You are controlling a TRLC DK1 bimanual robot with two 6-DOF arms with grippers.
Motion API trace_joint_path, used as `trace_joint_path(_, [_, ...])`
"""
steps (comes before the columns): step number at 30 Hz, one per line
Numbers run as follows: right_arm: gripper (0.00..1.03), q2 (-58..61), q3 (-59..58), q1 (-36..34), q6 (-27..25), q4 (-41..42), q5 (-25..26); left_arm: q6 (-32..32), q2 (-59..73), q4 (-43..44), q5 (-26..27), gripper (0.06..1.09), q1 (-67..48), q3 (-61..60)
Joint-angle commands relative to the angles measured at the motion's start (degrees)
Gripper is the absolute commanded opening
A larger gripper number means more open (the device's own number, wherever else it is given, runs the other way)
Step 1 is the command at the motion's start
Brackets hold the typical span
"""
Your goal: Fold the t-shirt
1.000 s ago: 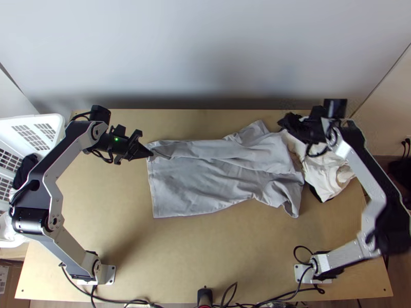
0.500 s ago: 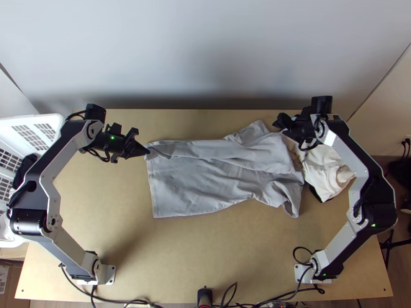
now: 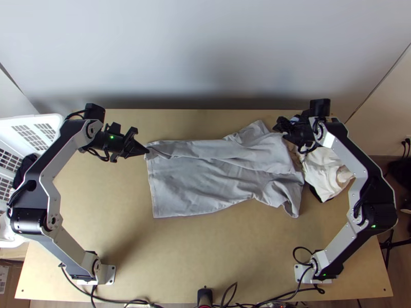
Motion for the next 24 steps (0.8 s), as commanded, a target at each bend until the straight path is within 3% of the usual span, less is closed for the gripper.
trace_joint_path(1, [0.62,-1.4,-2.5,1.4,0.6,-0.1,0.0,-0.1,0.0,0.0,0.0,0.09,0.1,0.1])
trace_joint_path(3, [0.35,-1.7,-3.0,1.6,2.1,1.8,0.2,-0.1,0.0,0.0,0.0,0.09,0.2,0.0])
trace_joint_path(5, [0.02,-2.1,-4.5,1.8,2.5,6.2,0.5,-0.1,0.1,0.0,0.0,0.09,0.2,-0.1])
trace_joint_path(10, [0.03,-3.1,-5.9,0.7,1.9,10.0,1.4,0.0,0.0,0.0,0.0,0.09,0.3,-0.1])
trace_joint_path(14, [0.03,-15.8,-4.9,0.4,2.2,12.7,1.3,0.1,-1.8,-1.6,0.1,0.09,1.3,1.1])
trace_joint_path(18, [0.03,-27.2,-6.6,0.7,2.9,19.5,-3.5,-1.3,-5.6,-5.4,2.5,0.09,2.8,6.1])
trace_joint_path(24, [0.03,-31.3,0.6,-1.6,12.7,19.6,-6.2,-11.4,-9.7,-6.9,6.5,0.09,2.8,19.3])
